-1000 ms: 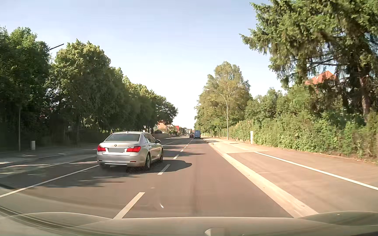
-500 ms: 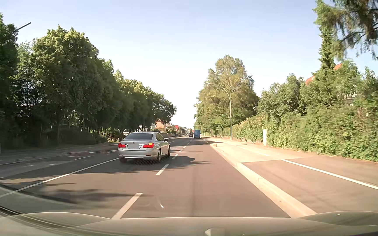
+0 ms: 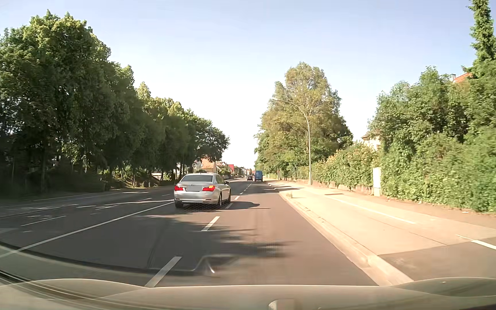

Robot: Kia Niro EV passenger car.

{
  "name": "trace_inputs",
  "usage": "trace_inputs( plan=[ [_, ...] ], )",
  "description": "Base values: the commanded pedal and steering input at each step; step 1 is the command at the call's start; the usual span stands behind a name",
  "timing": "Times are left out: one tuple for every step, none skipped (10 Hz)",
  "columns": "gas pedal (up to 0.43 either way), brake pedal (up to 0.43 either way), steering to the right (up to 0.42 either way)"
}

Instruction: Follow the waypoints while adhering to traffic rules and regulations

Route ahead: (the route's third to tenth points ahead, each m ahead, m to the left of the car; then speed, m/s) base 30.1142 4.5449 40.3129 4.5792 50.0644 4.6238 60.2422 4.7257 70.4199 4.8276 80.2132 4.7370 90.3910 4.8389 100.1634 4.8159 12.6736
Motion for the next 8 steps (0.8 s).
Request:
trace_inputs(
  plan=[
    [0.118,0.000,-0.005],
    [0.110,0.000,-0.006],
    [0.110,0.000,-0.006],
    [0.110,0.000,-0.006],
    [0.098,0.000,-0.005],
    [0.087,0.000,-0.006],
    [0.087,0.000,-0.006],
    [0.079,0.000,-0.006]
  ],
)
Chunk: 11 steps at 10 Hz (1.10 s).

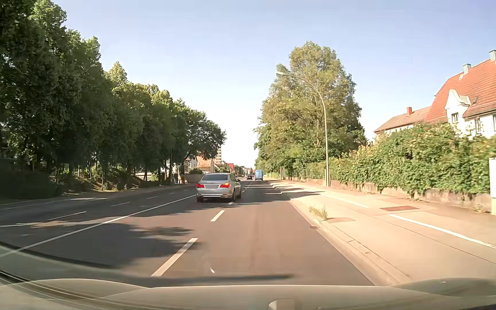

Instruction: Follow the waypoints while adhering to traffic rules and regulations

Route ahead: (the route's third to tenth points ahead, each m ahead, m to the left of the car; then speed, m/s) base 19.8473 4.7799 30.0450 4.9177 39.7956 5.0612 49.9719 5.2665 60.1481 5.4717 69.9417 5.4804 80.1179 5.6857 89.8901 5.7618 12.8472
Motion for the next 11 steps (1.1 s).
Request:
trace_inputs(
  plan=[
    [0.079,0.000,-0.006],
    [0.079,0.000,-0.006],
    [0.079,0.000,-0.006],
    [0.079,0.000,-0.006],
    [0.079,0.000,-0.005],
    [0.079,0.000,-0.005],
    [0.079,0.000,-0.004],
    [0.079,0.000,-0.003],
    [0.079,0.000,-0.003],
    [0.079,0.000,-0.003],
    [0.067,0.000,-0.004]
  ],
)
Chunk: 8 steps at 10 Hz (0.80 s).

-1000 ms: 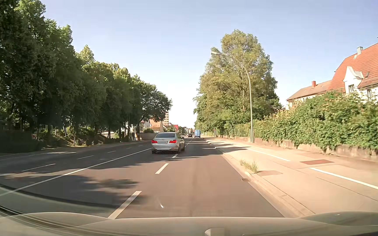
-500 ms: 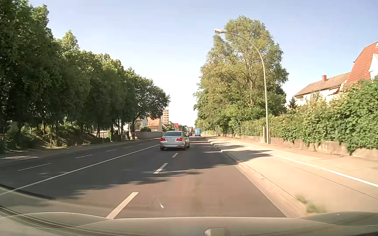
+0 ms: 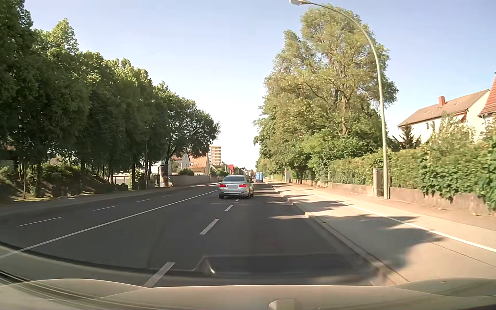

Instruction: Follow the waypoints while adhering to traffic rules and regulations

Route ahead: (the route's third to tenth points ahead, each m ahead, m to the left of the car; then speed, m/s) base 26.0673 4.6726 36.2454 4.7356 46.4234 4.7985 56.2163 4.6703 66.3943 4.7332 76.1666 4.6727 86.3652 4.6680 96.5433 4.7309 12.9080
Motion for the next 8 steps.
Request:
trace_inputs(
  plan=[
    [0.047,0.000,-0.004],
    [0.008,0.000,-0.004],
    [0.008,0.000,-0.005],
    [0.000,0.000,-0.007],
    [0.000,0.000,-0.008],
    [0.000,0.000,-0.008],
    [0.000,0.000,-0.008],
    [0.000,0.000,-0.005]
  ],
)
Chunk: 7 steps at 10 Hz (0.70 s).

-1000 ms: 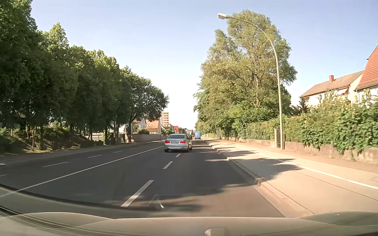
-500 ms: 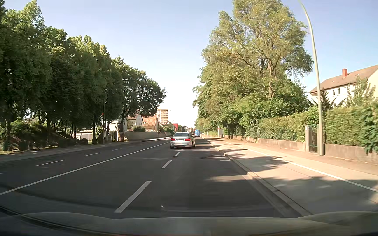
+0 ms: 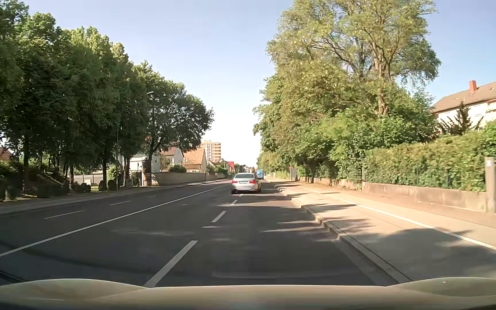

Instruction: Follow the waypoints while adhering to traffic rules and regulations

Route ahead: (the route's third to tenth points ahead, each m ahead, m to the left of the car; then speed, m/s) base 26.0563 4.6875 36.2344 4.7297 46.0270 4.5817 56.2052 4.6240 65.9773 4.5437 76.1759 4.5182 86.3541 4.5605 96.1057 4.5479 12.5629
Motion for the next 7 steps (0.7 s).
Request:
trace_inputs(
  plan=[
    [0.000,0.000,-0.002],
    [0.008,0.000,-0.001],
    [0.008,0.000,-0.001],
    [0.008,0.000,-0.002],
    [0.028,0.000,-0.003],
    [0.039,0.000,-0.004],
    [0.079,0.000,-0.004]
  ],
)
